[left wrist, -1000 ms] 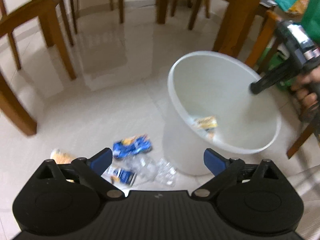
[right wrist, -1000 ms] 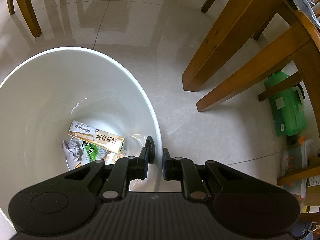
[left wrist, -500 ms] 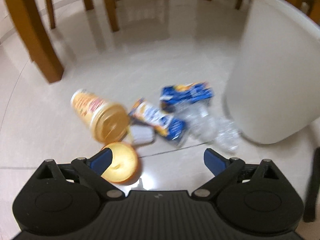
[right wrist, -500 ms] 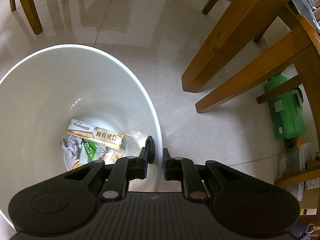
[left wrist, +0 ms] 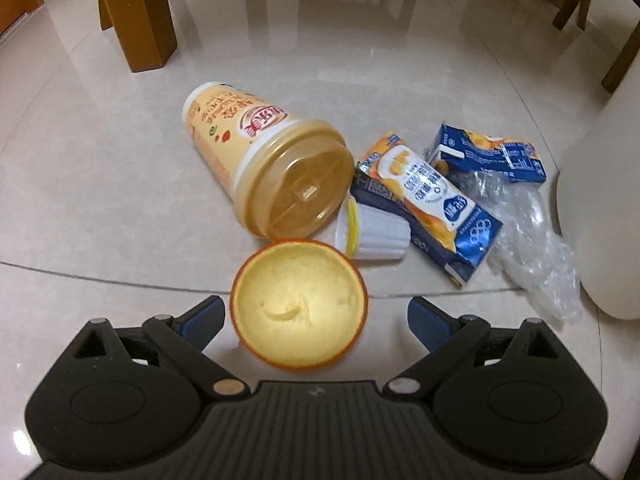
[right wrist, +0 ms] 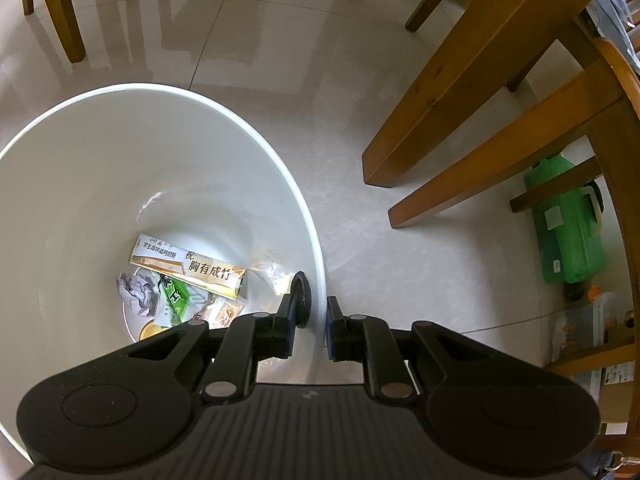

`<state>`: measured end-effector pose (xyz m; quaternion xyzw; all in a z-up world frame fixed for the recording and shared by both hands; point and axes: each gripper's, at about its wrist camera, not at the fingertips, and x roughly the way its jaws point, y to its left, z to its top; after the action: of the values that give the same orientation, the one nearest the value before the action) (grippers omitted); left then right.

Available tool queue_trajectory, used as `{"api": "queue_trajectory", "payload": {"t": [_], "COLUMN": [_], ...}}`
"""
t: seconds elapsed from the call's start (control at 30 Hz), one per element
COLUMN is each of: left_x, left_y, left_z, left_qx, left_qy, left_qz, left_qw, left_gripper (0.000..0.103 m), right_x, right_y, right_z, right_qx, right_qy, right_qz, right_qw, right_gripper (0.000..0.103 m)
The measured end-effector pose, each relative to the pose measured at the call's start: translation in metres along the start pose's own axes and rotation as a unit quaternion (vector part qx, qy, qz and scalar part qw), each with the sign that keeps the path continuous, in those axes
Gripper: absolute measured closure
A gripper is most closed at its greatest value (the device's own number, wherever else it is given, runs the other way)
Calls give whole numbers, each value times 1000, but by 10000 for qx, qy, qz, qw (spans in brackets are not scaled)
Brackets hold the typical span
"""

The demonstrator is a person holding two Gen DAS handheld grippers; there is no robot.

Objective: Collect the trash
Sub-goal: 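Return the left gripper to the pile and grasp the orange peel half, then carry the orange peel over the bin and open the left gripper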

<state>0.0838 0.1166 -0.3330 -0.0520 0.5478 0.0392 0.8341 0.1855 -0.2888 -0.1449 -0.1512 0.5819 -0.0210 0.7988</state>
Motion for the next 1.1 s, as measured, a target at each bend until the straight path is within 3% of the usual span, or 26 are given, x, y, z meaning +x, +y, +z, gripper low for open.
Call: {"api": "queue_trajectory", "payload": {"t": [0.5, 0.63, 0.7, 1.1], "left_x": [35, 33, 33, 23], "left_y": [5, 4, 3, -4], "left_z": [3, 2, 1, -4], "left_qx": [-293, -212, -171, 7], "left_qy": [312, 274, 282, 367], "left_qz": [297, 294, 260, 273], "left_qw": [9986, 9990, 9991, 9990], "left_gripper": [6, 14, 25, 29], "right_x": [0, 0, 1, 0], "right_y": [0, 0, 0, -1], "right_z": [1, 2, 2, 3], "right_qx": [-22, -34, -32, -14], "right_qy": [-3, -5, -2, -2], "right_qz": [-9, -11, -12, -9], "right_qw": [10000, 10000, 10000, 10000], "right_gripper": [85, 85, 85, 85]}}
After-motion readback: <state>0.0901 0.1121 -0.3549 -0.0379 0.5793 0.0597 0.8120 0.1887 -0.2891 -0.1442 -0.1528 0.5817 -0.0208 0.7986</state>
